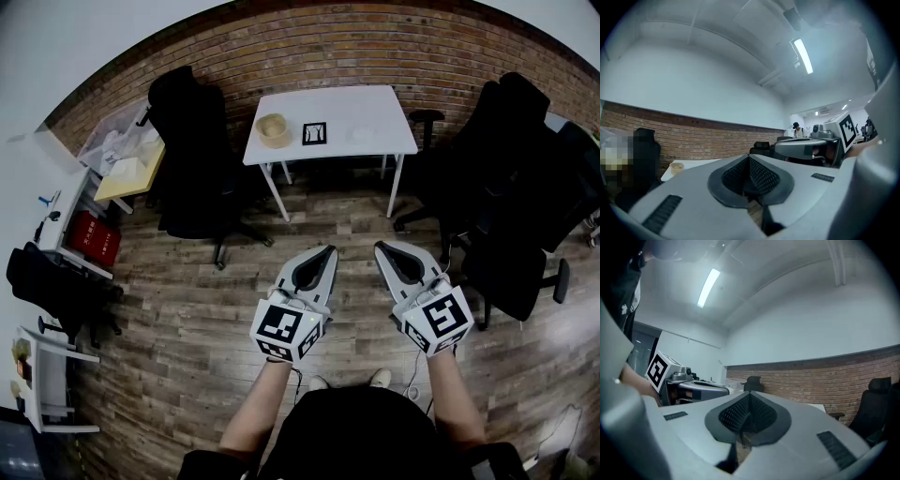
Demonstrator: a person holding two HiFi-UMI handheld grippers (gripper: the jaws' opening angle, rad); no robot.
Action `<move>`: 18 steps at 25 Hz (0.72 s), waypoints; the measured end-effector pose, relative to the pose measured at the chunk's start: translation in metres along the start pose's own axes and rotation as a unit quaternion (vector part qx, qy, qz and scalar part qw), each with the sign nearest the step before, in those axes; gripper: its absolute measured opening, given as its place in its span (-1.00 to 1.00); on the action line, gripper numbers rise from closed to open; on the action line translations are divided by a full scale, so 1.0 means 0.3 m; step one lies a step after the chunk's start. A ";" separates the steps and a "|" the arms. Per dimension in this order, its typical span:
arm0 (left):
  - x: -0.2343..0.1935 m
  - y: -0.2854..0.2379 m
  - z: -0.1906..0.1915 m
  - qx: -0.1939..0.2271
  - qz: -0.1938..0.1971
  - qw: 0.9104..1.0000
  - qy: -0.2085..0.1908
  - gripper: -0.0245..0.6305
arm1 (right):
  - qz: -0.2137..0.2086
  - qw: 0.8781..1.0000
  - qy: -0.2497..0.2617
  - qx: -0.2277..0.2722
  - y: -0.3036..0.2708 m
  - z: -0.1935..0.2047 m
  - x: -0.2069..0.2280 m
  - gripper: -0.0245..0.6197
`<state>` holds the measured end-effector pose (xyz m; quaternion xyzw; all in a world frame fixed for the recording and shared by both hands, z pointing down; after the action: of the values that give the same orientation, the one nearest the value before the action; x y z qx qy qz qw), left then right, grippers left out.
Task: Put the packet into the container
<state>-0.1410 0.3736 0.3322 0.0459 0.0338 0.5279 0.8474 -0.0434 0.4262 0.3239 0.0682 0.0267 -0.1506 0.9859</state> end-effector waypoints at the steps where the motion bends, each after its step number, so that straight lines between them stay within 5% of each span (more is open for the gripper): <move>1: 0.001 0.006 0.000 0.000 0.000 1.000 -0.001 -0.90 | 0.000 1.000 0.000 -0.001 0.003 0.002 -0.006 -0.91; 18: 0.088 -0.013 0.007 0.000 0.000 1.000 0.008 -0.90 | -0.003 1.000 -0.022 0.010 0.087 0.019 0.027 -0.91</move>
<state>-0.1256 0.3956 0.3336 0.0416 0.0407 0.5286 0.8469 -0.0276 0.4478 0.3324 0.0745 0.0042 -0.1552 0.9851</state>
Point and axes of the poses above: the fingertips, and each gripper's own axes: y backward along the fingers, x to its right, z out of its underside, the point moved 3 cm from there along y, backward along the fingers, and after that the axes turned 9 degrees about x, right-handed, at the moved point
